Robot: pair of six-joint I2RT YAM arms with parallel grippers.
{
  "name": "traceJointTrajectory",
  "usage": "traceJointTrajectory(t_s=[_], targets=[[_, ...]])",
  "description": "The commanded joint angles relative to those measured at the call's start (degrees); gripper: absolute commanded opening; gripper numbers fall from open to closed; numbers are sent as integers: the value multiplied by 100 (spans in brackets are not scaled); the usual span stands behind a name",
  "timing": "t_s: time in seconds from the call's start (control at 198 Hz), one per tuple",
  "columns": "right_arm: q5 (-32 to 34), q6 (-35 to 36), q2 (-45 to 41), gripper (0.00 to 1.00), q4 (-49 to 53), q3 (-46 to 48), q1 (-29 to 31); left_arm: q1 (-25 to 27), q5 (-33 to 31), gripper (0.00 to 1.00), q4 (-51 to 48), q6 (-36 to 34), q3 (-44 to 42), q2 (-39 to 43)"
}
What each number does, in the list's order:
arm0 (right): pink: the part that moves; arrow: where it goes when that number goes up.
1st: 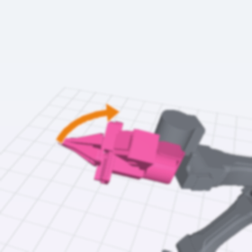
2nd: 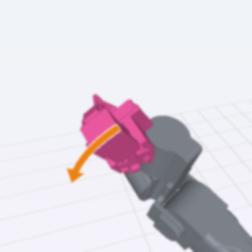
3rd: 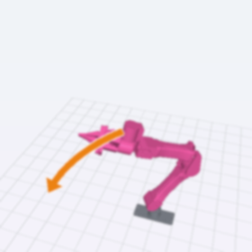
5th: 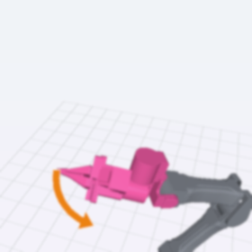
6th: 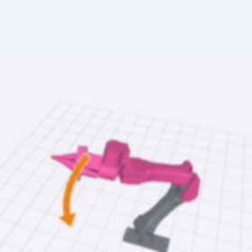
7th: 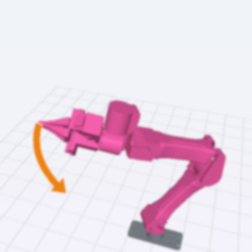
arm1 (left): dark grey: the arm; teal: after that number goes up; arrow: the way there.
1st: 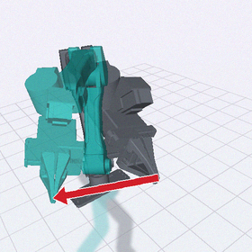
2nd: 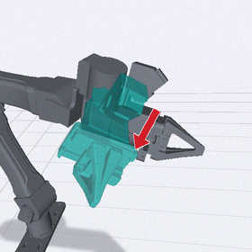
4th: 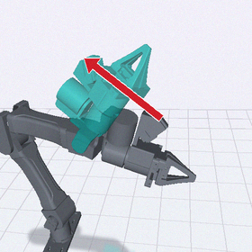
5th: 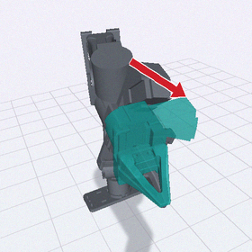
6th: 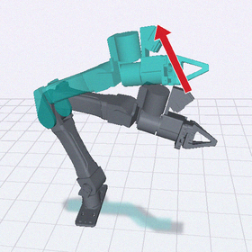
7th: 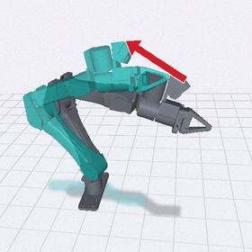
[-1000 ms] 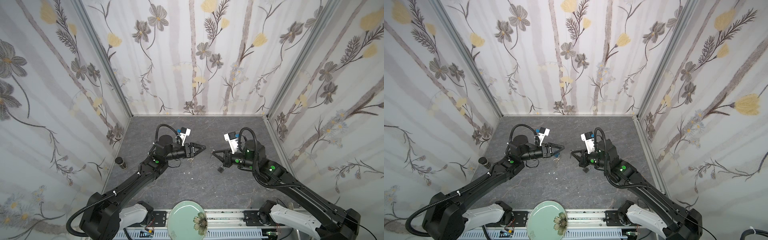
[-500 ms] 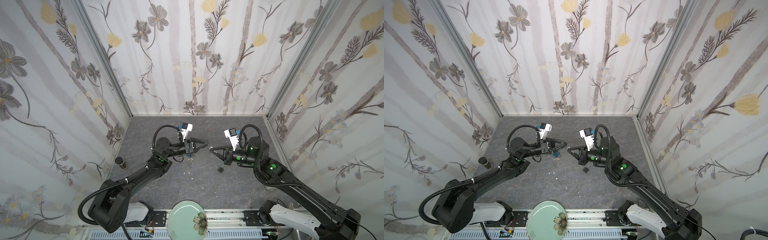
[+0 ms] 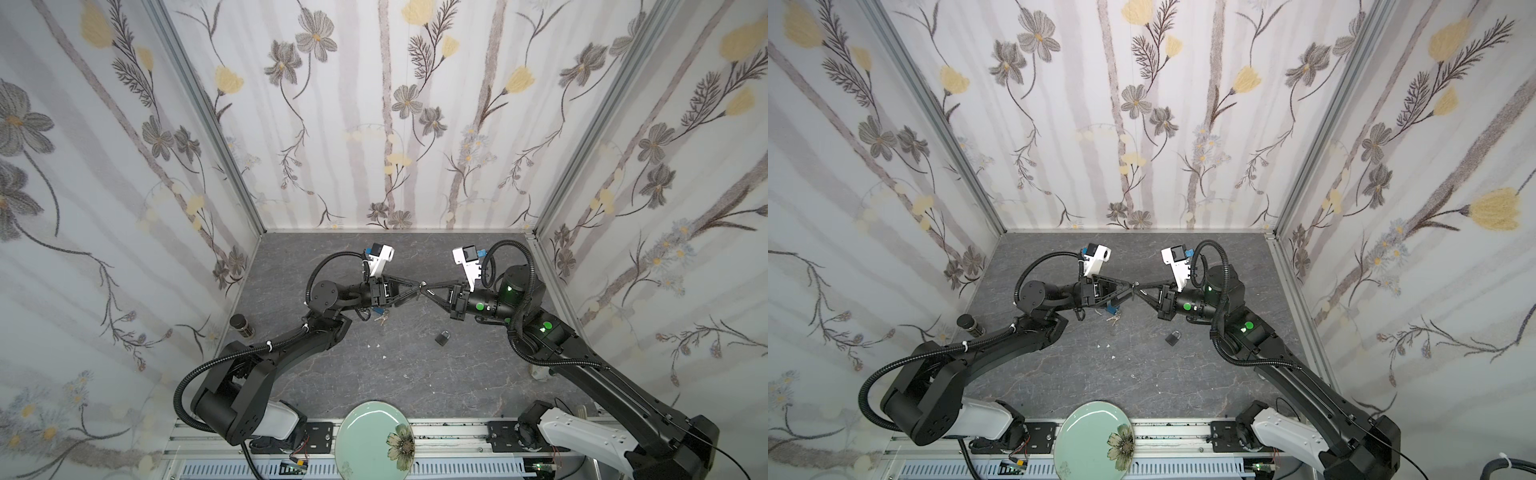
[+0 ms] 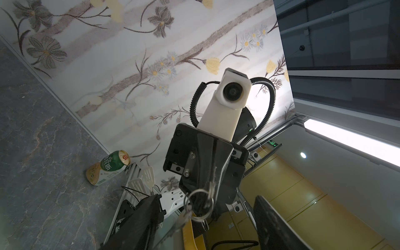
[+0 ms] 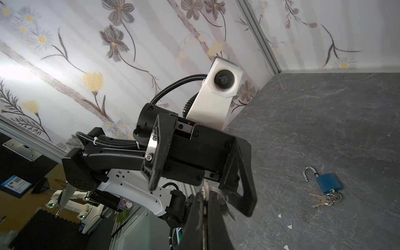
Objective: Unlock with the key
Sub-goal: 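Carry the keys up toward the left gripper while the left gripper approaches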
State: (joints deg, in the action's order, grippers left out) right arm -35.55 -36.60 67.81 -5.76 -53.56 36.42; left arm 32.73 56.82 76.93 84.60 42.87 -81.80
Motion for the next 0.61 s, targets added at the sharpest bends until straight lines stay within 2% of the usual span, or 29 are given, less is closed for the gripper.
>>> traceJointTrajectory(t_s=[0.0, 0.182, 0.353, 0.6], targets=[[-26, -133, 17, 0, -387, -19, -69, -3, 167, 65, 387, 205, 63, -7], [-94, -288, 4, 0, -571, 11, -169, 36, 172, 62, 385, 206, 80, -60], [-243, -443, 30, 0, -780, 11, -174, 91, 164, 72, 387, 155, 119, -134], [-441, -742, 123, 0, -1212, 168, -169, 133, 104, 75, 385, 110, 129, -153]])
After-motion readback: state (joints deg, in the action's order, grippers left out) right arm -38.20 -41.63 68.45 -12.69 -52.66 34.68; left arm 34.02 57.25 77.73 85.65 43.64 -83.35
